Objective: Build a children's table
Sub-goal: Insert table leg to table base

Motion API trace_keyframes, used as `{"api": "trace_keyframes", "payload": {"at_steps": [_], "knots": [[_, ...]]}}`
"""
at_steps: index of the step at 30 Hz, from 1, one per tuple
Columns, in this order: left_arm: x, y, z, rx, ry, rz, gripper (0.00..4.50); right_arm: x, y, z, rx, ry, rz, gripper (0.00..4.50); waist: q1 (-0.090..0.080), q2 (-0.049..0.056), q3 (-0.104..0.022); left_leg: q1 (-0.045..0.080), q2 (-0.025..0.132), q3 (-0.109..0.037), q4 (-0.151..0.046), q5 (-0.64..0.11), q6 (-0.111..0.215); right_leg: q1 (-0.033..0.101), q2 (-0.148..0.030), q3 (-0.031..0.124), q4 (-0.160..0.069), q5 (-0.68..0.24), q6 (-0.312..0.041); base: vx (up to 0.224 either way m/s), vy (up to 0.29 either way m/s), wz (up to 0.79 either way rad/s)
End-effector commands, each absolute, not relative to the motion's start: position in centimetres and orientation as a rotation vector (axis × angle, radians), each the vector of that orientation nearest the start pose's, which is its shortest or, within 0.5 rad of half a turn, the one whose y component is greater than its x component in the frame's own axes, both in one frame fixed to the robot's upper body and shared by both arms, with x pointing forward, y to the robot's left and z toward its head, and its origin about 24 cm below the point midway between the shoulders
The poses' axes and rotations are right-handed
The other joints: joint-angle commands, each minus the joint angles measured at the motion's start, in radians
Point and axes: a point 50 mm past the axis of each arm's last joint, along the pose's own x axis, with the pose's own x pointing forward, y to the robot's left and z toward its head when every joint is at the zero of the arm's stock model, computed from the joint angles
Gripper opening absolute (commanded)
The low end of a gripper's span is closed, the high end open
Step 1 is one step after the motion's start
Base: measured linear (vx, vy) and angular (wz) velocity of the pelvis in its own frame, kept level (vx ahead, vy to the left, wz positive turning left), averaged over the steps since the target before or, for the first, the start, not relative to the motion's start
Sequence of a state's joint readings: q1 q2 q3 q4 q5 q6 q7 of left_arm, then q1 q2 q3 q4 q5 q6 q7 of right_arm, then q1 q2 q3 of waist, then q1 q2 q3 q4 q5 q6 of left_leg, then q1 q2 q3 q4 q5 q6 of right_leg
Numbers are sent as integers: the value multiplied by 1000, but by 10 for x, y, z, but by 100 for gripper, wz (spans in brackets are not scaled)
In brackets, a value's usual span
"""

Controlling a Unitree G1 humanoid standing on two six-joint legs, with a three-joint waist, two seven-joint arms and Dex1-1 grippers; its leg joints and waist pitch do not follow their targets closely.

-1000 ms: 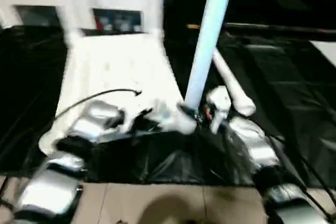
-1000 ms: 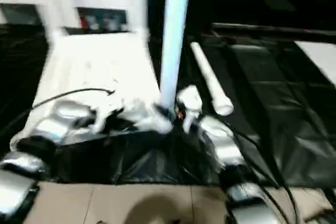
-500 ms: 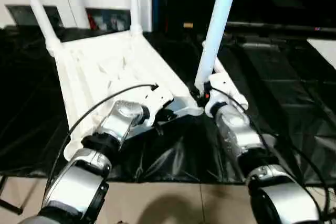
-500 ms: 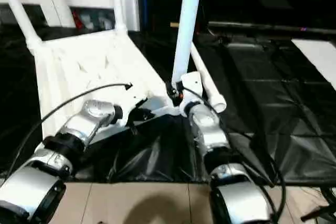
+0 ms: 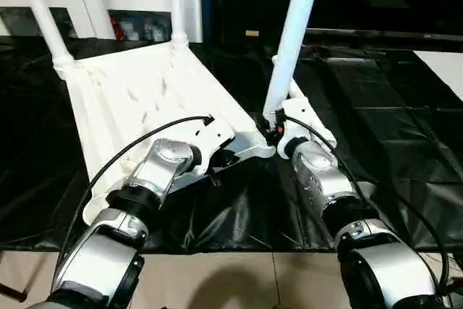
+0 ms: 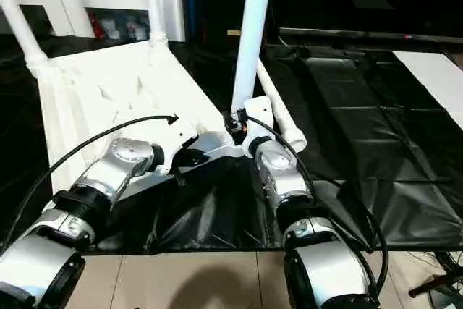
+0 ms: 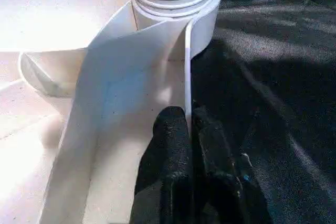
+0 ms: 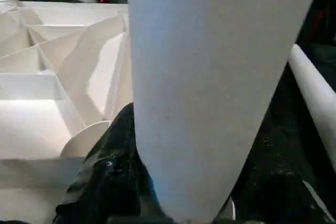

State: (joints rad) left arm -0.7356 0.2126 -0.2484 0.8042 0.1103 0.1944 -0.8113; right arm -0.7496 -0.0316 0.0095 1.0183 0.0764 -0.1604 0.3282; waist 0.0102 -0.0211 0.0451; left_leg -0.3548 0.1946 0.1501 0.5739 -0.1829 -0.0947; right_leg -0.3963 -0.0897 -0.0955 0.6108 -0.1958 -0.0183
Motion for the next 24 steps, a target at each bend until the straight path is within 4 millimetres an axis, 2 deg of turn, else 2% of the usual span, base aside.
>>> {"api": "trace_keyframes", "payload": {"at_steps": [1,4,5,6,7,9,11,12,13,15,17,18,19,21,22,24], "knots": [[355,104,61,404,403,-941,0,344,-77,12,-20,315,590,258,4,-1,-45,-5,27,0,-71,-344,41,35,-60,51,-111,-464,-145,0,0,0],[354,105,61,407,399,-948,0,347,-77,18,3,284,615,279,2,2,-46,-8,29,0,-72,-331,46,37,-61,52,-109,-444,-155,0,0,0],[354,106,62,410,399,-954,0,348,-78,21,6,275,626,292,1,2,-50,-15,29,0,-72,-301,49,44,-59,52,-101,-395,-165,0,0,0],[354,107,62,412,399,-957,0,349,-79,22,5,270,630,302,0,2,-49,-16,30,1,-72,-295,50,43,-58,52,-100,-384,-167,0,0,0],[354,108,62,419,398,-965,0,350,-81,25,1,258,641,307,0,3,-48,-10,30,4,-70,-304,54,39,-58,53,-103,-380,-175,0,0,0],[354,110,62,423,399,-971,0,351,-82,26,1,254,650,314,0,3,-49,-12,30,4,-70,-297,57,41,-59,53,-100,-375,-182,0,0,0],[354,113,63,429,396,-984,0,353,-86,30,-5,233,675,342,0,7,-49,-11,30,4,-70,-296,57,41,-59,53,-101,-377,-183,0,0,0],[354,113,63,429,396,-984,0,353,-86,30,-5,233,675,342,0,5,-51,-14,30,5,-68,-287,58,44,-59,53,-99,-362,-185,0,0,0],[353,116,64,440,396,-1001,0,354,-90,34,-24,213,693,352,0,8,-52,-14,32,5,-69,-275,59,44,-58,53,-96,-338,-191,0,0,0],[353,118,65,447,394,-1013,0,355,-93,37,-41,202,715,378,0,8,-53,-14,33,6,-68,-267,59,44,-57,53,-94,-315,-199,0,0,0],[352,120,65,449,395,-1023,0,355,-96,39,-41,189,748,378,2,12,-57,-12,34,11,-64,-241,66,46,-57,54,-89,-262,-219,0,0,0],[352,120,65,448,398,-1026,0,355,-97,40,-42,183,757,378,3,10,-59,-15,35,13,-62,-213,72,49,-56,54,-83,-211,-232,0,0,0],[350,123,64,463,399,-1054,0,354,-101,43,-54,173,809,378,3,14,-60,-15,36,15,-61,-189,80,50,-54,53,-78,-164,-245,0,0,0],[349,125,63,471,403,-1072,0,353,-104,44,-65,170,840,378,4,12,-62,-15,37,17,-58,-172,91,53,-53,53,-73,-122,-258,0,0,0],[348,127,63,468,407,-1089,0,352,-106,45,-70,167,871,378,6,14,-64,-15,38,19,-55,-143,107,54,-53,53,-66,-61,-277,0,0,0],[346,128,63,470,406,-1114,0,350,-109,46,-73,166,907,378,7,15,-64,-15,39,19,-53,-127,121,57,-55,53,-61,-25,-288,0,0,0]]}}
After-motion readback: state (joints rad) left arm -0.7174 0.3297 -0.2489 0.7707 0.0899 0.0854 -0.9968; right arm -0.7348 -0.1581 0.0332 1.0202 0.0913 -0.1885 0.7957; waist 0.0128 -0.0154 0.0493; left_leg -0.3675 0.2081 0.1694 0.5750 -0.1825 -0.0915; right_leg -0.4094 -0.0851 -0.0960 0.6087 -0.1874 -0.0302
